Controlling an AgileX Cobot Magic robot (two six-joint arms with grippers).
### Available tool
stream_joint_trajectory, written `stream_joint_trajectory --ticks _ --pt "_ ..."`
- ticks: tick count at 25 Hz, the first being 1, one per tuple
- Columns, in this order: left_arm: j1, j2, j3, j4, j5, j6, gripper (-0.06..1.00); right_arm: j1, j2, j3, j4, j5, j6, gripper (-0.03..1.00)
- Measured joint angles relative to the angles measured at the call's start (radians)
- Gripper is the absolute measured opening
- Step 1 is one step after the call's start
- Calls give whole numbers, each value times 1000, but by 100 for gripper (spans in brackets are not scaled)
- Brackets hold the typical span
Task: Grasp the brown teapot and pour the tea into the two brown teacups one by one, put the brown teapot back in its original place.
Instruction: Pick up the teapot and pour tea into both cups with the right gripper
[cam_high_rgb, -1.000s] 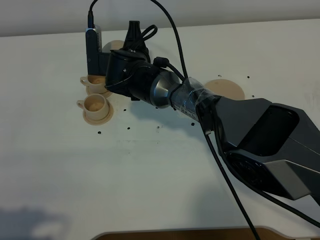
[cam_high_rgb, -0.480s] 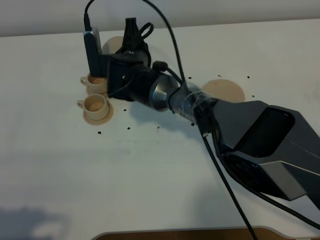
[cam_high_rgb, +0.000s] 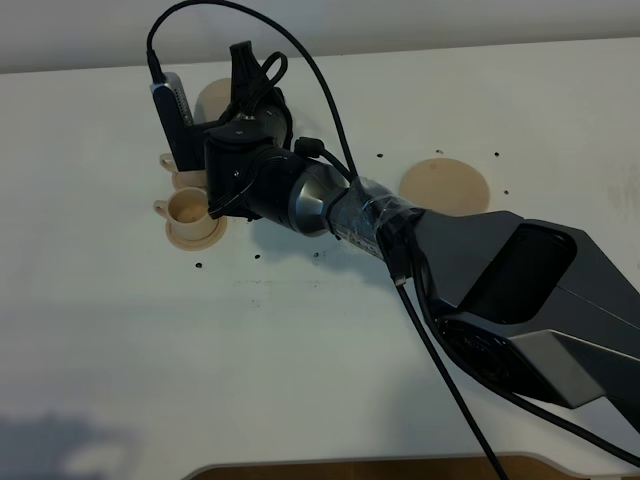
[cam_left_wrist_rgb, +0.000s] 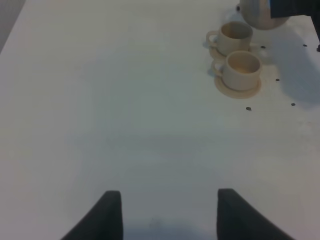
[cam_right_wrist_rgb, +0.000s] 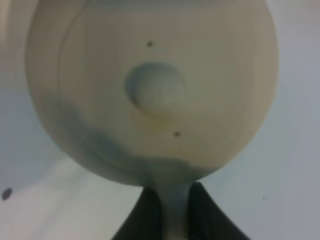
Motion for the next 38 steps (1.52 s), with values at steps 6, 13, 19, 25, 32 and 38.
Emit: stream_joint_trajectory --ticks 6,13,19,25,32,38 --pt "0 0 0 0 0 0 46 0 0 0 -59 0 -7 12" --pt "0 0 0 0 0 0 46 0 3 0 -87 4 -83 12" --pt "0 0 0 0 0 0 46 0 3 0 -94 11 -136 12" --pt "0 0 0 0 0 0 46 3 3 0 -134 14 -154 12" --pt "0 0 0 0 0 0 46 3 25 0 -192 -5 -155 12" --pt "0 0 0 0 0 0 46 3 29 0 -244 -21 -156 12"
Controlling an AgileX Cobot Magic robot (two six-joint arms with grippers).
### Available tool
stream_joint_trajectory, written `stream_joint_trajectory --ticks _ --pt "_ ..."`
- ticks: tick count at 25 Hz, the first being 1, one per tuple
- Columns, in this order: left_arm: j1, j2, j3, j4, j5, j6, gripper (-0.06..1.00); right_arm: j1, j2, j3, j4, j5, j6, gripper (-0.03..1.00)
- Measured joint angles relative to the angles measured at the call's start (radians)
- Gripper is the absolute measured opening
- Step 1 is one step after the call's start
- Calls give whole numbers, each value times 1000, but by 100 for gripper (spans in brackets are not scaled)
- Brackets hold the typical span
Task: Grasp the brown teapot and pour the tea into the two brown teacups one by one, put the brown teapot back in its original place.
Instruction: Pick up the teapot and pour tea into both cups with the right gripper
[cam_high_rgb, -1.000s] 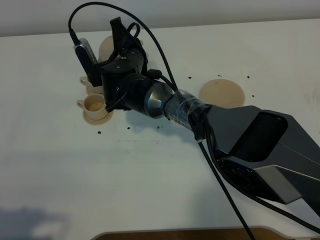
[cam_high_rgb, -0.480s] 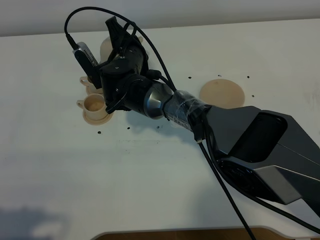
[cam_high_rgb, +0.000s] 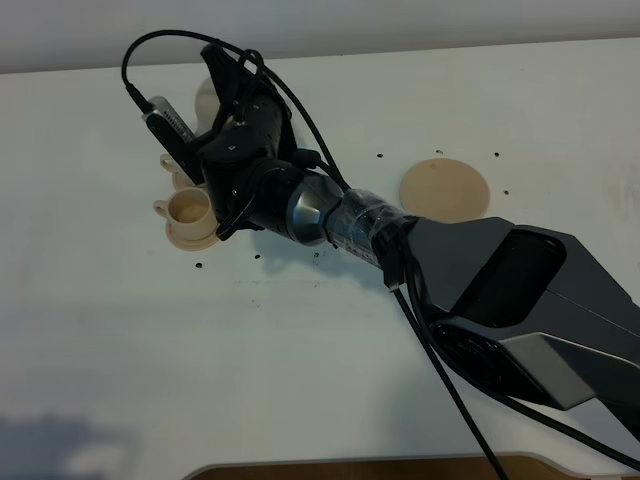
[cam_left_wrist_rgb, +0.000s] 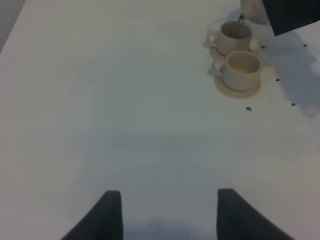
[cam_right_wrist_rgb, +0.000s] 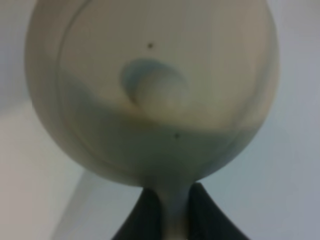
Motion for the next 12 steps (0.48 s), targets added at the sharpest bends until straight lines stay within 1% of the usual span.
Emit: stream_joint_trajectory --ticks 4,7,12 --pt "0 0 0 0 0 0 46 0 0 0 -40 -5 -1 12" --pt "0 0 0 0 0 0 46 0 0 0 -48 -6 -8 12" --pt "0 0 0 0 0 0 46 0 0 0 -52 -9 -51 12"
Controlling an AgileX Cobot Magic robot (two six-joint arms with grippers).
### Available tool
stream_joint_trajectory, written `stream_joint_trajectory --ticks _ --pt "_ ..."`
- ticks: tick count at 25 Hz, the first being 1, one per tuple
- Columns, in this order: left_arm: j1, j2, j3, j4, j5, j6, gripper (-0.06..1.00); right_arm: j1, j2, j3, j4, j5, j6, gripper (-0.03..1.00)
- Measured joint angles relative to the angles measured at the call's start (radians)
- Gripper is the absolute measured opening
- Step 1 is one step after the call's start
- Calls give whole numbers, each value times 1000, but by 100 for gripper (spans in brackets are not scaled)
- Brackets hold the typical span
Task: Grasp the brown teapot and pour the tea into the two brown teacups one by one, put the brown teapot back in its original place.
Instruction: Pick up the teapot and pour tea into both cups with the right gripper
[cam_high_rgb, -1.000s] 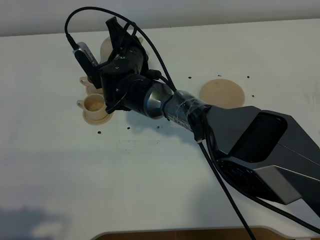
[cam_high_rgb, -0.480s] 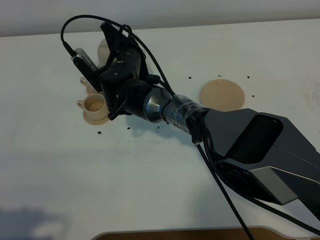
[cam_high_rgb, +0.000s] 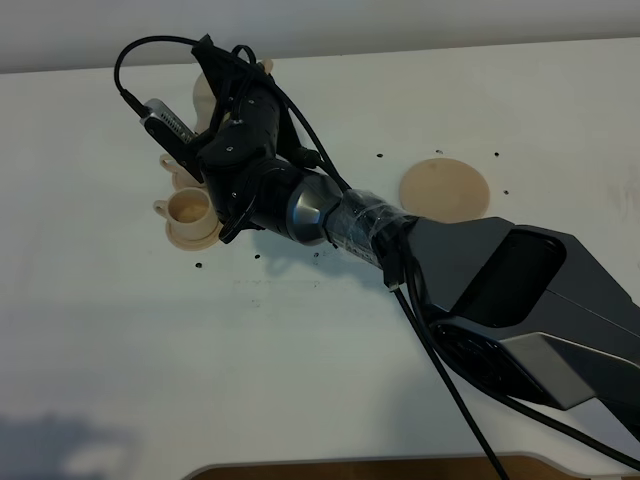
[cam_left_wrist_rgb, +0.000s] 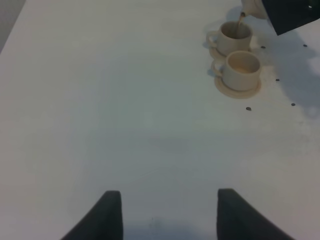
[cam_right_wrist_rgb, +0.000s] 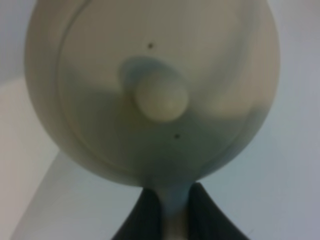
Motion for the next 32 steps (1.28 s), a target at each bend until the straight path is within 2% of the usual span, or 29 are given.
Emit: stream_joint_trajectory --ticks 19,32 --pt "0 0 0 0 0 0 46 1 0 0 -128 -27 -28 12" --pt "0 0 0 0 0 0 46 1 0 0 -177 -37 -29 12"
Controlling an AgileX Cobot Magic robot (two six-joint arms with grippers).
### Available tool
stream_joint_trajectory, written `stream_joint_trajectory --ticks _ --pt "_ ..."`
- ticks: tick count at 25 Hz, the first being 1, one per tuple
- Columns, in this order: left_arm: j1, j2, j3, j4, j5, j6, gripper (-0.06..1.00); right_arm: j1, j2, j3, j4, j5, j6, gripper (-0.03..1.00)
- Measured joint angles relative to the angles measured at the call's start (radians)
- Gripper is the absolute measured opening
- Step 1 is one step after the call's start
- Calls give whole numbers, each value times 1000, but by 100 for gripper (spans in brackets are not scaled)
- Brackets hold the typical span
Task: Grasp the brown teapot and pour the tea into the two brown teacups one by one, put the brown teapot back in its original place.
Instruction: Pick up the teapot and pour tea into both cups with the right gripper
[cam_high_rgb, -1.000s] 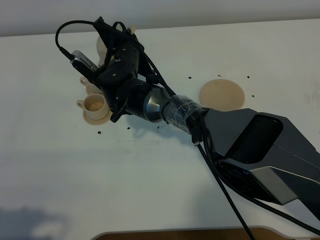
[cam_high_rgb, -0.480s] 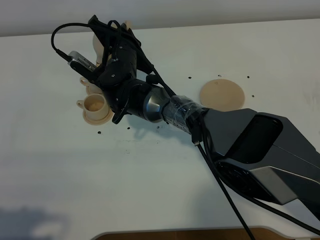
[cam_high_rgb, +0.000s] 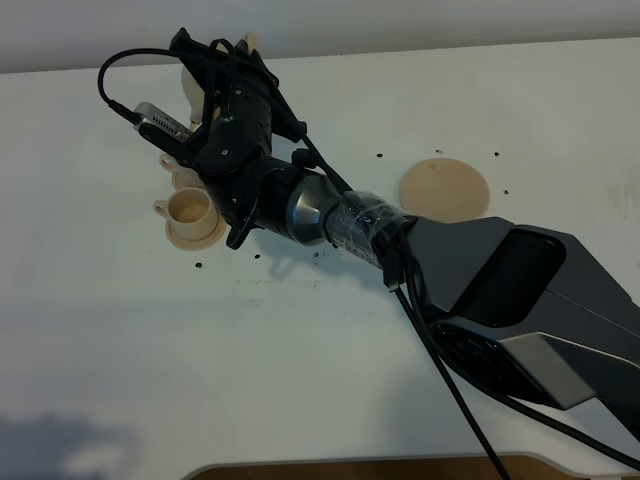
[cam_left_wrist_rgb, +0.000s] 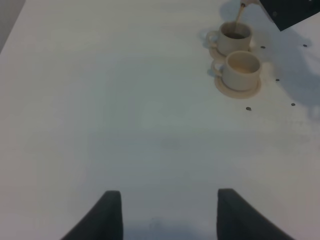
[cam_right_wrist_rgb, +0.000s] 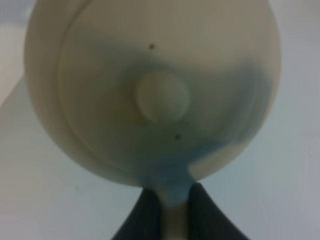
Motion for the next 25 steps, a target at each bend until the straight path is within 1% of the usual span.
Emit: stream_joint_trajectory --ticks 4,7,13,16,22,25 --pt "0 0 0 0 0 0 46 0 0 0 0 0 0 12" --pt "0 0 0 0 0 0 46 0 0 0 31 2 0 12" --pt "0 0 0 0 0 0 46 0 0 0 145 10 2 12" --pt "0 0 0 0 0 0 46 0 0 0 189 20 23 12" --pt "0 0 0 0 0 0 46 0 0 0 270 64 60 12" --pt "0 0 0 0 0 0 46 0 -1 -16 350 88 64 12"
